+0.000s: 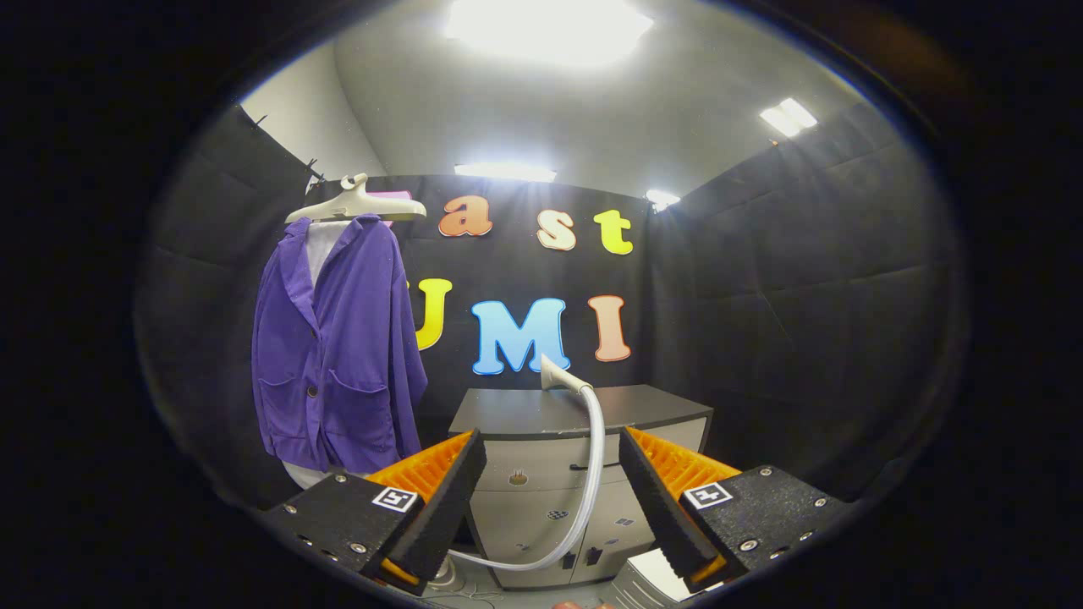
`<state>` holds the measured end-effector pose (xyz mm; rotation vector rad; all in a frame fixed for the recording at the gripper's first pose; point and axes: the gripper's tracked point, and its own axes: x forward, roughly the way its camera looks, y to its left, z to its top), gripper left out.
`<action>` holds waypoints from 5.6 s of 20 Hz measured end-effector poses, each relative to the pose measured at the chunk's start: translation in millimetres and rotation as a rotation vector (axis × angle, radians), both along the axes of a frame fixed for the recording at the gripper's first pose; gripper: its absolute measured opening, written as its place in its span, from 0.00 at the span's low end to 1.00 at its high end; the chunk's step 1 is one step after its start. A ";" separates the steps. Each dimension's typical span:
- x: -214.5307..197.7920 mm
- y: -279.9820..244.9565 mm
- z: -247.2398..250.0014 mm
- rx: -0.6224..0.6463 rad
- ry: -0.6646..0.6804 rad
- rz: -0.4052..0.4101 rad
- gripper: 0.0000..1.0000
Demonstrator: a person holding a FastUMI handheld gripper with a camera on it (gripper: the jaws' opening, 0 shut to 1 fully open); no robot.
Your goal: Iron the clothes twice with a garment steamer, once on the left side and once on the right side.
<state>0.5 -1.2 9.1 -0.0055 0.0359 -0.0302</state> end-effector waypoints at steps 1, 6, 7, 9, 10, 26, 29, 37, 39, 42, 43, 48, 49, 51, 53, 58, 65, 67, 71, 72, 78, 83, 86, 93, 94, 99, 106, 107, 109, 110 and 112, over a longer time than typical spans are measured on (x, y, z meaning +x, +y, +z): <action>0.4 -0.2 3.6 0.002 -0.002 -0.003 0.97; 2.5 3.0 18.5 0.015 -0.024 -0.006 0.97; 3.4 5.1 20.3 0.017 -0.023 -0.001 0.97; 4.5 8.4 22.6 0.021 -0.017 0.005 0.97; 6.6 8.9 24.9 0.019 -0.015 0.006 0.97; 175.8 -50.8 91.1 0.100 -0.001 0.059 0.97; 238.1 -69.1 84.2 0.152 0.027 0.071 0.98; 365.5 -76.4 3.8 0.301 0.288 0.206 0.95; 385.2 -75.5 -13.2 0.352 0.345 0.257 0.95; 406.1 -74.2 -31.1 0.433 0.409 0.313 0.95; 412.1 -77.0 -34.6 0.457 0.424 0.322 0.95; 450.1 -80.5 -59.9 0.652 0.518 0.348 0.95; 458.3 -81.6 -69.1 0.681 0.537 0.335 0.95; 465.4 -91.5 -74.6 0.734 0.553 0.327 0.95; 468.6 -86.1 -78.8 0.820 0.592 0.357 0.95; 469.9 -75.5 -102.6 0.944 0.701 0.412 0.94; 471.8 -48.5 -128.4 1.007 0.843 0.485 0.88; 468.9 -47.1 -133.2 1.028 0.877 0.493 0.69; 467.3 -50.7 -130.0 1.051 0.884 0.481 0.40; 465.6 -51.0 -127.9 1.049 0.881 0.480 0.38; 448.7 -53.3 -110.0 0.976 0.805 0.455 0.28; 416.9 -50.0 -74.8 0.921 0.724 0.454 0.28; 383.6 -47.8 -45.8 0.868 0.663 0.407 0.28; 274.7 -7.4 32.0 0.743 0.453 0.314 0.28; 259.8 -0.9 40.3 0.733 0.418 0.291 0.28; 192.5 39.1 73.9 0.630 0.246 0.210 0.28; 147.0 137.6 104.6 0.461 0.137 0.267 0.28; 145.2 152.1 108.3 0.428 0.130 0.286 0.28; 143.9 173.6 117.0 0.353 0.095 0.304 0.28; 144.2 182.2 119.4 0.324 0.077 0.310 0.28; 146.0 200.3 120.7 0.271 0.058 0.324 0.28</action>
